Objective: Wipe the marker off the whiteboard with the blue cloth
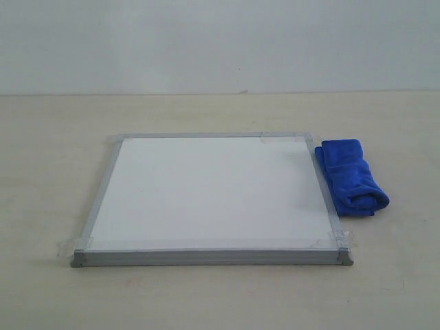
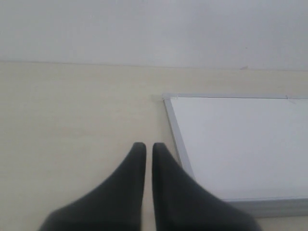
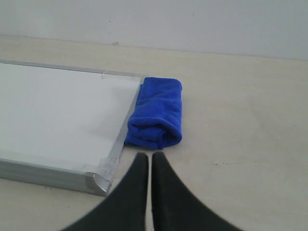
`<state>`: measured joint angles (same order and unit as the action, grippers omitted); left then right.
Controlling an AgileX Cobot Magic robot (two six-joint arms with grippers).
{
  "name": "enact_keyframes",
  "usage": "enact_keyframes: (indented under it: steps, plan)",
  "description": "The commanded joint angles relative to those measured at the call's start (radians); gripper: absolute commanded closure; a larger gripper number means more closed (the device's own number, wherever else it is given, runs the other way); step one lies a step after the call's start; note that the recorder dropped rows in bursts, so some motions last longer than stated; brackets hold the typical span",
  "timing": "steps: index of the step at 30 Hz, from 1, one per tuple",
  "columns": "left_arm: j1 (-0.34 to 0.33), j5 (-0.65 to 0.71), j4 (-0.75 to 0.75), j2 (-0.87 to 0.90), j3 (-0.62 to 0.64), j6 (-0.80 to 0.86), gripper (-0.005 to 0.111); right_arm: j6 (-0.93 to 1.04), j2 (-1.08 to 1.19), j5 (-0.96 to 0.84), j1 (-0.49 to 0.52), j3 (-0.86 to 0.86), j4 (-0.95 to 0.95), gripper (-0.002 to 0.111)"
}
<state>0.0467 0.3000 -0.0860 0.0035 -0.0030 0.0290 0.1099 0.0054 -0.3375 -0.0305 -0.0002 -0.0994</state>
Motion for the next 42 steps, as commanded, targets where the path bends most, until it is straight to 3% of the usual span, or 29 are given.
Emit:
enact_keyframes:
  steps: [1, 16, 42]
  plan:
    - [-0.003, -0.007, 0.001, -0.003, 0.003, 0.002, 0.102, -0.007, -0.005, 0.0, 0.001, 0.0, 0.005, 0.108]
    - [-0.003, -0.007, 0.001, -0.003, 0.003, 0.002, 0.102, -0.129, -0.005, 0.004, 0.001, 0.0, 0.099, 0.108]
    - [-0.003, -0.007, 0.001, -0.003, 0.003, 0.002, 0.102, -0.1, -0.005, 0.004, 0.001, 0.0, 0.094, 0.108]
